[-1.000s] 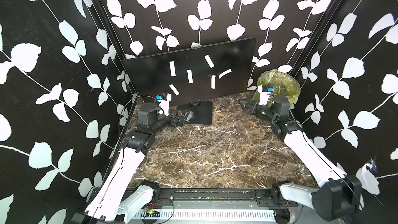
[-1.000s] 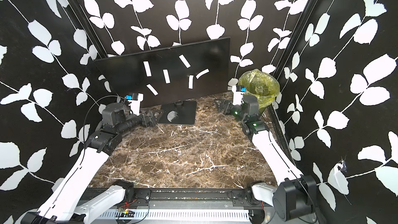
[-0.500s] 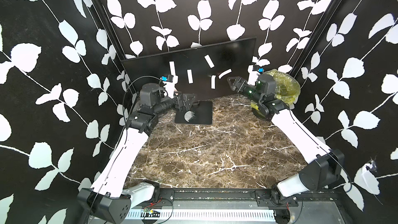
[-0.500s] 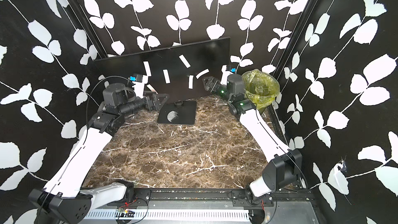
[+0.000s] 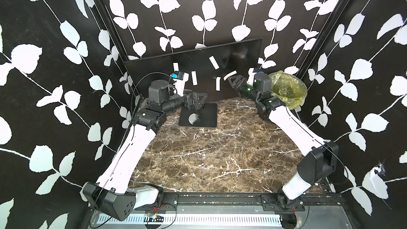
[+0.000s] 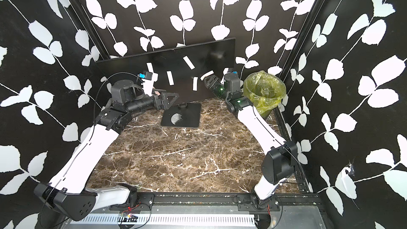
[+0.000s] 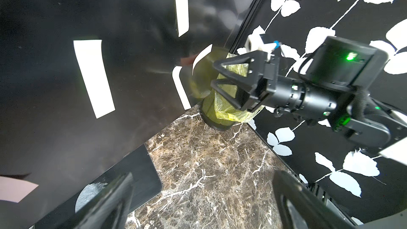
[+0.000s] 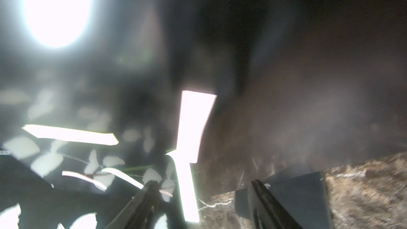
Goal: Remove the sticky note from the monitor
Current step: Tear off the sticky note from the monitor.
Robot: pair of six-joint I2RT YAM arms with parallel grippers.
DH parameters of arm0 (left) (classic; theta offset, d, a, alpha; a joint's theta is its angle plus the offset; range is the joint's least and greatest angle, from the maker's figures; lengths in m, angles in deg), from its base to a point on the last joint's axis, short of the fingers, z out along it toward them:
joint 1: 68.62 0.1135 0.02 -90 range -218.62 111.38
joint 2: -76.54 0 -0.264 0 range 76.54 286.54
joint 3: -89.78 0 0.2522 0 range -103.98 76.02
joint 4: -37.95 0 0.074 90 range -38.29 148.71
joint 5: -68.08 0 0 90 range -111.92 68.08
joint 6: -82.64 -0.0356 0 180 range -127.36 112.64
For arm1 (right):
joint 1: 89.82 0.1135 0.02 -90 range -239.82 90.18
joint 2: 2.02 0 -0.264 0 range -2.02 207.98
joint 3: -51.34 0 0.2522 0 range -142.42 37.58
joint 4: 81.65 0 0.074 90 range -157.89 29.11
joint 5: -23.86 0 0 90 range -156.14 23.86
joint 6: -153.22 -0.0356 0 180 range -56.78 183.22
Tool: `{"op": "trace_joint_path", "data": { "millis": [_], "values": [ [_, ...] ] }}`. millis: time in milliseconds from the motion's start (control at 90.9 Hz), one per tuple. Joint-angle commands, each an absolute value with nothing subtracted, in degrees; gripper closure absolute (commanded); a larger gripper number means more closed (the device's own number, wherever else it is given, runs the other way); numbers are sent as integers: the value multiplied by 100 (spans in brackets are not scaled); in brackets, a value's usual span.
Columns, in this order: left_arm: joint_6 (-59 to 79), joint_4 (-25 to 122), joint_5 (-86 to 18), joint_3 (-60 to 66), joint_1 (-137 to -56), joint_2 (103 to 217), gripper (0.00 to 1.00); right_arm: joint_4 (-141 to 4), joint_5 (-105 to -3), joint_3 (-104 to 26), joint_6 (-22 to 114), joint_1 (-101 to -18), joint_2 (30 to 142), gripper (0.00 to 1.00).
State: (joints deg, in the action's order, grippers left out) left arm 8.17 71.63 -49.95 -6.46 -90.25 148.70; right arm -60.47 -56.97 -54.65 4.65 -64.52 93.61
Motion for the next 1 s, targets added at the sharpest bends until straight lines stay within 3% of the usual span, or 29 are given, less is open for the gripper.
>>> {"op": "trace_joint_path", "data": {
  "millis": [0,990],
  "values": [
    [739,7106,-4970,-720,-9068,14788,1,-6267,-5709,-5774,102,-6341,9445,36],
    [714,6905,-4927,-380,-9078,14693,1,-6043,-5818,-6402,-122,-6172,10012,51]
  ]
}}
